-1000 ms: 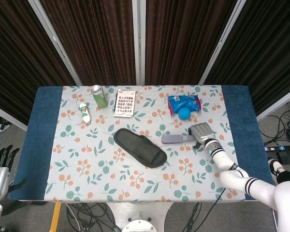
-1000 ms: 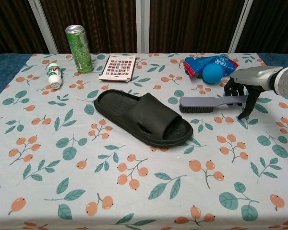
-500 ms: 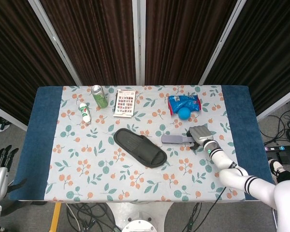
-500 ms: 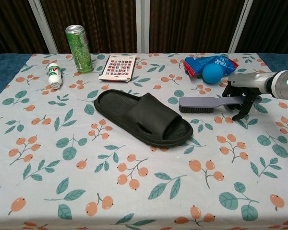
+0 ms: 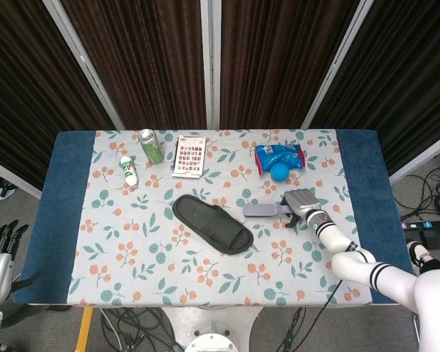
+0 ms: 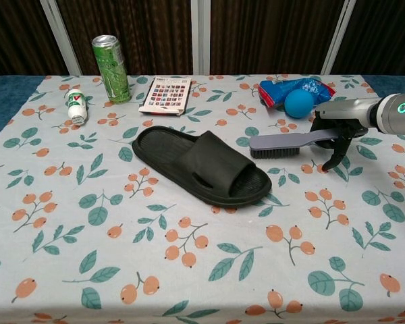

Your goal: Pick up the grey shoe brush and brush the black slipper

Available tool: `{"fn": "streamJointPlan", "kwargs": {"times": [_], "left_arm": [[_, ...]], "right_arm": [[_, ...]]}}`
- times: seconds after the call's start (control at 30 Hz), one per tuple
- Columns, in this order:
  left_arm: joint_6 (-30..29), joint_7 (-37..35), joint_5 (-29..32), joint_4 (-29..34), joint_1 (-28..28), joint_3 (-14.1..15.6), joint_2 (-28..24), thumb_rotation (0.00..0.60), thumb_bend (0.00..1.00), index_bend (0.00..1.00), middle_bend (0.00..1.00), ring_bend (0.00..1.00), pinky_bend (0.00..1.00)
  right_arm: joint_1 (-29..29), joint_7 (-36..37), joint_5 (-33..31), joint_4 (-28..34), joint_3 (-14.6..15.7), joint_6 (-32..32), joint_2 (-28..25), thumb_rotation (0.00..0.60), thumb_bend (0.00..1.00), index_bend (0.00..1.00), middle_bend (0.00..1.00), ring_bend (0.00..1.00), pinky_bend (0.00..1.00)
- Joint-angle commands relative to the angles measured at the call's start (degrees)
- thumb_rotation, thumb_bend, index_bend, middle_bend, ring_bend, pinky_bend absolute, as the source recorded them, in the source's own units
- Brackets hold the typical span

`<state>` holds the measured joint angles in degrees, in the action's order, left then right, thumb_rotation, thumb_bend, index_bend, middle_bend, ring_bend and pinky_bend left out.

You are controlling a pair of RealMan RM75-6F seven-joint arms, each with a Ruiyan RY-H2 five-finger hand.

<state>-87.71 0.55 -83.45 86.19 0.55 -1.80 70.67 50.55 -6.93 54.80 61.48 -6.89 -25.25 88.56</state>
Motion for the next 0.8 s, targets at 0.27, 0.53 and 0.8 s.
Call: {"fn": "streamJointPlan", "kwargs": {"times": [0.27,0.53,0.8], "left_arm": [[0.0,-0.4,-0.2,-0.7,-0.3,-0.2,0.3,0.6,0.15,0.16,0.14,0.06,0.13],[0.3,-1.2,-2.1,-1.0,-1.3,-0.2,-0.3,0.6,0.15,0.16,0.14,0.06,0.13],[2.9,-2.7,-9.0,0.2,-7.9,-1.9,-2.1,0.6,0.16,0.16,0.14,0.06,0.13]], "right_arm": [[1.5,-2.5,-1.6,-1.7,1.0,-1.9,2.7,0.6,0.46,0.96,0.89,0.89,1.0],[-0.8,5.7,5.9,-2.8,-1.2,-5.9,4.4,0.6,0.53,1.0,0.99,1.0,1.0],[-4.4,17.3,18.5,4.7,-1.8,-14.0,-2.7,0.6,0.53,1.0,1.0,1.0,1.0]]}}
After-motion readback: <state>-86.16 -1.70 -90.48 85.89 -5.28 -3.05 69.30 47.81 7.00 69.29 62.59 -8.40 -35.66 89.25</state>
